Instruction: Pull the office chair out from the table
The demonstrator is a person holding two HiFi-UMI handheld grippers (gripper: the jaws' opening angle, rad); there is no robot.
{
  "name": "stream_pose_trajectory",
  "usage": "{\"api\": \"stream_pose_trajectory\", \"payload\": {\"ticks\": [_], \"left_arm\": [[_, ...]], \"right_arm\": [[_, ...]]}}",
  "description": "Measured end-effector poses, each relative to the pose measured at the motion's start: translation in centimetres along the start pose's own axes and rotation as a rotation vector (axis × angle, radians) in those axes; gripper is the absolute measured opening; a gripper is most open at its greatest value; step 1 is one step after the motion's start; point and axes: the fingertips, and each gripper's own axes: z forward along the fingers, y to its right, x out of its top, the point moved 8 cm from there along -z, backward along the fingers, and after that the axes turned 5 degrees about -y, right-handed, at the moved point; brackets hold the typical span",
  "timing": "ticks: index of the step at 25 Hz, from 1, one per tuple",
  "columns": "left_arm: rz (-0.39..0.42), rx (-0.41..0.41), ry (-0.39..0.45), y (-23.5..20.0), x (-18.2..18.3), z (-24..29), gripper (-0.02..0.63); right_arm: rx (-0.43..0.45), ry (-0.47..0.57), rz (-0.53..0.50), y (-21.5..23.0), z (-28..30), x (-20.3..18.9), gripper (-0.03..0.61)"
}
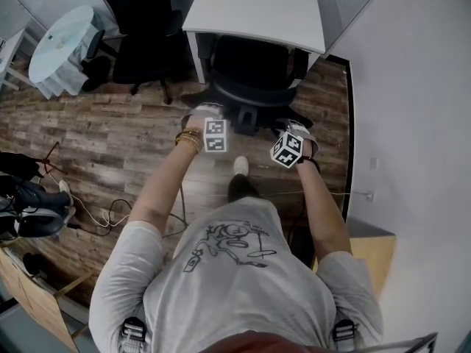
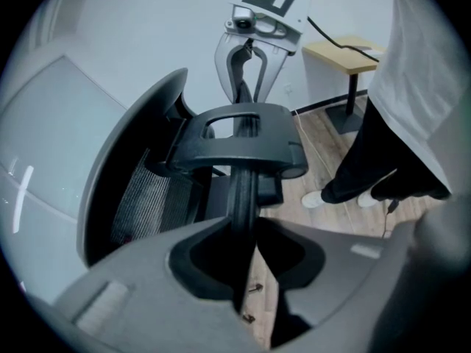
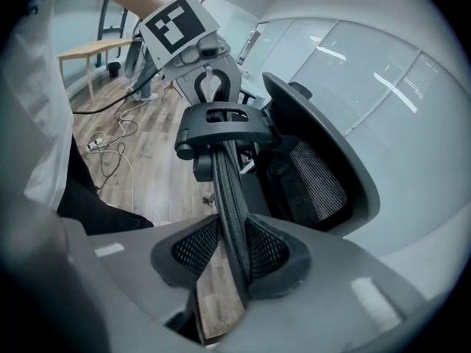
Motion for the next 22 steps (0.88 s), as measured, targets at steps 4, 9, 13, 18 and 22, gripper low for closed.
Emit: {"api": "stream_pose_trajectory", "payload": {"ticks": [4, 9, 13, 18, 22], "left_arm": [[0.009, 0.014, 0.013, 2.1, 0.5, -1.3, 0.1], [0.017, 0.019, 0.026, 6.0, 1.2, -3.2, 0.098], [0.016, 0.023, 0.028, 8.5, 2.0, -4.4, 0.098], [0.021, 0.036, 0.032, 11.4, 2.6, -6.0, 0.098], [0.024, 0.037, 0.036, 14.1, 3.2, -7.3, 0.098]], "right_arm": [[0.005, 0.006, -0.015, -1.9, -1.1, -0.5, 0.121], [0.001, -0.007, -0.018, -5.5, -3.0, -1.1, 0.123], [-0.011, -0.017, -0.01, -7.8, -4.3, -1.6, 0.124], [-0.018, -0.026, -0.004, -10.5, -6.0, -2.0, 0.126], [-0.017, -0.03, -0.004, -13.1, -7.4, -2.5, 0.127]]}}
